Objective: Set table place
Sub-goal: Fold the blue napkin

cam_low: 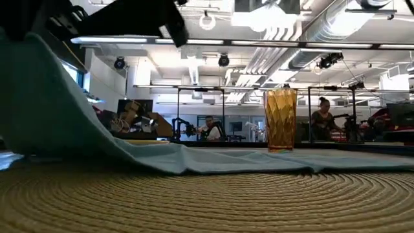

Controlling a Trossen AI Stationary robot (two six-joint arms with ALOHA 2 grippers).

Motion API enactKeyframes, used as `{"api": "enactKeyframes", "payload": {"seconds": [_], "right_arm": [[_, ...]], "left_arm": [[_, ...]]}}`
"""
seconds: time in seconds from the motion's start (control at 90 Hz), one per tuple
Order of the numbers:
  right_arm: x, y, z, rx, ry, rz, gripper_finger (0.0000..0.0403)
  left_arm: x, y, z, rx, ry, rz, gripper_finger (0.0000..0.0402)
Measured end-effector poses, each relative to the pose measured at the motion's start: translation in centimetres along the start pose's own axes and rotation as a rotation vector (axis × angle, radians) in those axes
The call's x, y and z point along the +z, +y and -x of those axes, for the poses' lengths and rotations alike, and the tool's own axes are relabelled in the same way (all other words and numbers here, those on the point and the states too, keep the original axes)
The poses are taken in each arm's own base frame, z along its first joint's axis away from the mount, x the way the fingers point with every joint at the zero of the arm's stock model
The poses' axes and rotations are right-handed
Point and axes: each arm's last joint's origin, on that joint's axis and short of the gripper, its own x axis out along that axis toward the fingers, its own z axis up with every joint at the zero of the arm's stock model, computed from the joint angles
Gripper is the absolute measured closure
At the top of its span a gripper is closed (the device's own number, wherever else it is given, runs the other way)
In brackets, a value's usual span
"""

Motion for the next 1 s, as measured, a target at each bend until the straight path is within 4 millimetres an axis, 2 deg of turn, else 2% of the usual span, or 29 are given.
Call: {"api": "enactKeyframes", "payload": {"seconds": [0.1,0.278,0.378,0.511,0.567,0.756,1.0], "right_arm": [[0.8,0.4,-1.3,-0.004,0.031,0.086,0.0208],[0.6,0.7,-3.5,-0.039,0.095,0.136,0.0253],[0.3,0.4,-4.3,-0.05,0.108,0.14,0.0293],[0.4,0.1,-4.4,-0.06,0.108,0.129,0.0377],[0.5,-0.1,-4.5,-0.069,0.108,0.116,0.0393],[0.7,0.0,-4.1,-0.021,0.152,0.041,0.0353],[2.0,0.6,-3.0,-0.068,0.138,-0.028,0.0263]], "left_arm": [[0.1,0.2,0.0,0.002,-0.003,0.009,0.0401],[0.1,0.2,0.0,0.0,-0.005,0.007,0.0401],[0.1,0.2,0.0,0.001,-0.005,0.008,0.0401],[0.2,0.2,0.0,0.001,-0.006,0.008,0.0401],[0.1,0.2,0.0,0.003,-0.005,0.01,0.0402],[0.1,0.3,0.0,0.008,0.0,0.009,0.0402],[0.0,0.3,0.0,0.009,0.004,0.005,0.0401]]}}
